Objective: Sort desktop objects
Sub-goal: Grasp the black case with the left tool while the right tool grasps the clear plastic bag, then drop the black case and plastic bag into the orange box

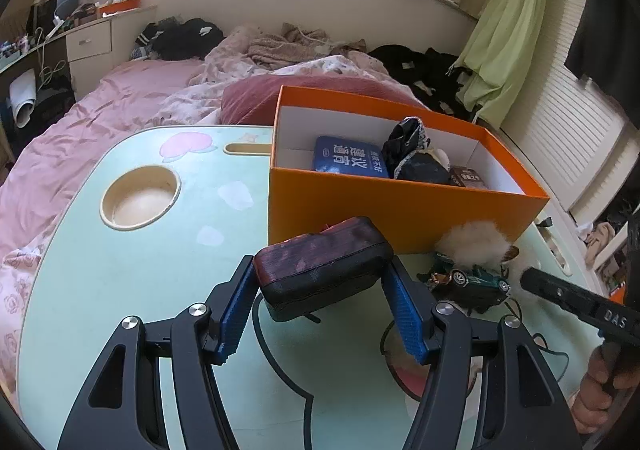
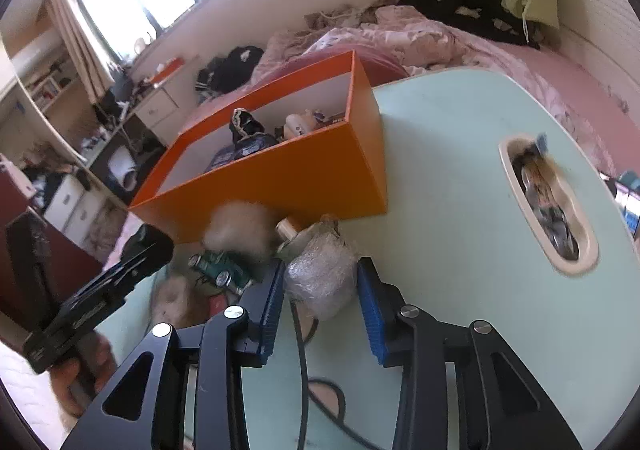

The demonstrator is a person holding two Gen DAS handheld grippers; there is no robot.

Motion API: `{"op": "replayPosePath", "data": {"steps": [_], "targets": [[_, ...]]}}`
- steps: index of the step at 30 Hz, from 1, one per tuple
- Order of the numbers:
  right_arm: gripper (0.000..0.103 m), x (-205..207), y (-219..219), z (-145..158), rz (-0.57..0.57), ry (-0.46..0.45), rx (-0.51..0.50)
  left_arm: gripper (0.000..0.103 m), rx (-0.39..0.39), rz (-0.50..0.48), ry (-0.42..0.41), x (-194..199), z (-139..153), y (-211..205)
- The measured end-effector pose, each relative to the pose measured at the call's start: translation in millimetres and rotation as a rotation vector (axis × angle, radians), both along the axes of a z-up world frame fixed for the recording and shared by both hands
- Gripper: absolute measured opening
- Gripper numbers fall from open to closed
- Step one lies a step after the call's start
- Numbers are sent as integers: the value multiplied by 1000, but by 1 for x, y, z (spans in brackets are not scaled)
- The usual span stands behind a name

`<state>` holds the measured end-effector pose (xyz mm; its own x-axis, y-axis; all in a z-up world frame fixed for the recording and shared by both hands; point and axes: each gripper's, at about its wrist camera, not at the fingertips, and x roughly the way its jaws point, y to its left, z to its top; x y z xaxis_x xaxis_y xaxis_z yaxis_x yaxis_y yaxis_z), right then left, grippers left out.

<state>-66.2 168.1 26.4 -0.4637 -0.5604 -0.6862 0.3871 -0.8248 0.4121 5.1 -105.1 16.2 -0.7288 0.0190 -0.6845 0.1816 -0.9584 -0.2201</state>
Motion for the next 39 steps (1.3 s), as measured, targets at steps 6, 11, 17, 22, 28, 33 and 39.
{"op": "replayPosePath", "data": {"steps": [6, 11, 17, 22, 28, 33, 39], "targets": [[35, 14, 24, 9, -17, 66, -78, 63, 7, -3, 45, 4, 8, 2], [35, 10, 10, 57, -17, 217, -45, 63, 17, -5, 89, -7, 35, 3], [63, -29, -39, 75, 12, 306, 11, 65, 45, -32, 121, -46, 57, 13], [103, -64, -40, 13, -24, 90, 6, 86, -143, -15, 32, -77, 27, 30], [97, -80, 0, -5, -90, -48, -145, 88, -151, -11, 76, -68, 30, 34], [92, -82, 7, -4, -92, -41, -164, 88, -74, -10, 127, -58, 34, 25], [88, -27, 17, 30, -52, 186, -129, 88, 73, -25, 186, -24, 52, 2]]}}
